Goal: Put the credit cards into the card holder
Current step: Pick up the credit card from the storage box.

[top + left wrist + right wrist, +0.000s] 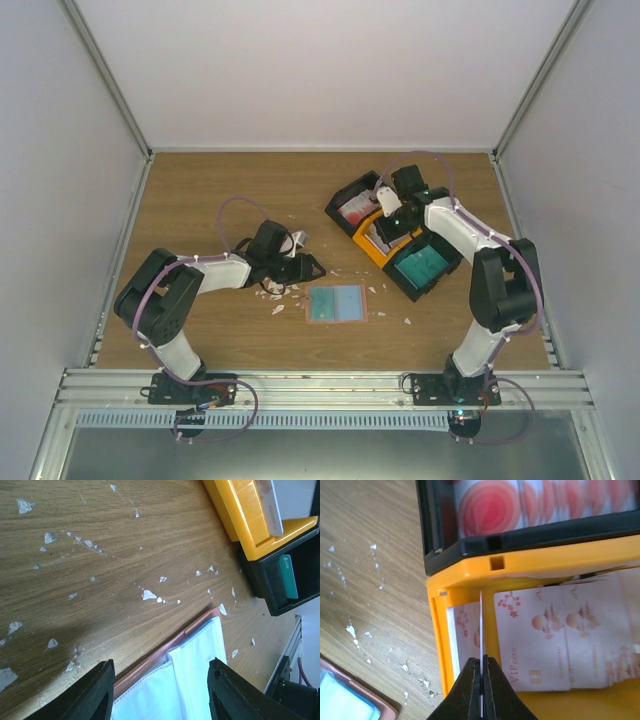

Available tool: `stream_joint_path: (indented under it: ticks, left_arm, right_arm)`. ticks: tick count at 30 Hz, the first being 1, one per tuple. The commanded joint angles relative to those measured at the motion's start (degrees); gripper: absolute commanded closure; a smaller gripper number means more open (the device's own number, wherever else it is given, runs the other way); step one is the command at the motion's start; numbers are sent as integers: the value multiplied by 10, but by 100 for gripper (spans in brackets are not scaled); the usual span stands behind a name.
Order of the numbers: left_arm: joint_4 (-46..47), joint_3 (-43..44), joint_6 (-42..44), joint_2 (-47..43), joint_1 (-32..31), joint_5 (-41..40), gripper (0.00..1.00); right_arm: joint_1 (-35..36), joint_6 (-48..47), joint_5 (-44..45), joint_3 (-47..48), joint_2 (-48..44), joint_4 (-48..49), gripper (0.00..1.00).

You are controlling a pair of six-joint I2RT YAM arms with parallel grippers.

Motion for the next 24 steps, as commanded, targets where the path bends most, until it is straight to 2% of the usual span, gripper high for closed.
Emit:
stream_joint_path:
  ticks: [1, 7, 11, 13, 15, 16, 20, 24]
  left_arm:
    - [43, 2, 3, -20, 3, 6, 46]
    - [73, -11, -14, -55, 3, 10, 45]
    - [100, -28, -31, -91, 3, 20, 42]
    - [121, -38, -42, -110, 4, 32, 41]
    - [151, -50, -56, -124, 5, 68, 40]
    - [167, -55, -67, -128, 7, 84, 40]
    - [251, -90, -130, -144, 12, 149, 36]
    - [305, -119, -181, -155, 14, 188, 34]
  right_arm:
    - [-12, 34, 35, 13, -48, 20, 100]
    - [-11, 93, 27, 12, -117, 28, 100]
    - [-11, 171, -64, -26, -177, 56, 99]
    - [-11, 243, -139, -71, -210, 104, 99]
    - [-7, 331, -254, -133, -247, 205, 99]
    - [-2, 376, -282, -163, -255, 245, 99]
    - [26, 536, -330, -257, -286, 376, 99]
    - [62, 659, -338, -332, -300, 482, 100]
